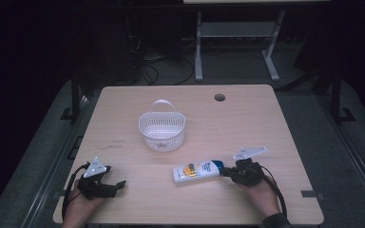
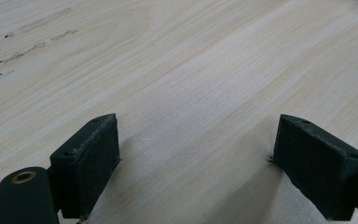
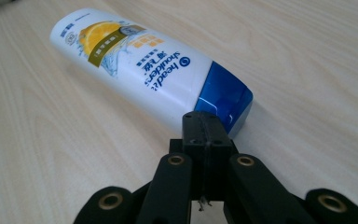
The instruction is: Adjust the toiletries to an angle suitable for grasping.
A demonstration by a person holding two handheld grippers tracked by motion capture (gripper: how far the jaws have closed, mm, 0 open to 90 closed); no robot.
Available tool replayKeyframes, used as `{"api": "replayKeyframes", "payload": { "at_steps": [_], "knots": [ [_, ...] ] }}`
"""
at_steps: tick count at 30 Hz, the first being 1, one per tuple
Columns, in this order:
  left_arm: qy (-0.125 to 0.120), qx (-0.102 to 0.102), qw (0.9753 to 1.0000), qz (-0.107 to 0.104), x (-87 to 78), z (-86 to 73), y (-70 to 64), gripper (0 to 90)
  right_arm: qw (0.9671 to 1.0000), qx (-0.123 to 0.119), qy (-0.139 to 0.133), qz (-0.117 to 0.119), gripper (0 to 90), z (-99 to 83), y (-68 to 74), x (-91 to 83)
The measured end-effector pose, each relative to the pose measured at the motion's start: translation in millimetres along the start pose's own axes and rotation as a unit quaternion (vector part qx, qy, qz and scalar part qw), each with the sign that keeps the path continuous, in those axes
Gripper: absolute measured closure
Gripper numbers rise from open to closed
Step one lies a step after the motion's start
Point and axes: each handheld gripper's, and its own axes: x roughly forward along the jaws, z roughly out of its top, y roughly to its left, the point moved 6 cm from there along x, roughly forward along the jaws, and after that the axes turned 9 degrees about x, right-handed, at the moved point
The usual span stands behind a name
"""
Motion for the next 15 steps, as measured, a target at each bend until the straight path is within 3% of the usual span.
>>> {"api": "replayKeyframes", "payload": {
  "at_steps": [15],
  "knots": [
    [0.000,-0.001,1.0000,0.000,0.1,0.2,-0.1,13.5,0.9999,-0.002,-0.006,-0.015,89.4,22.4,-14.9,15.9]
  ]
}}
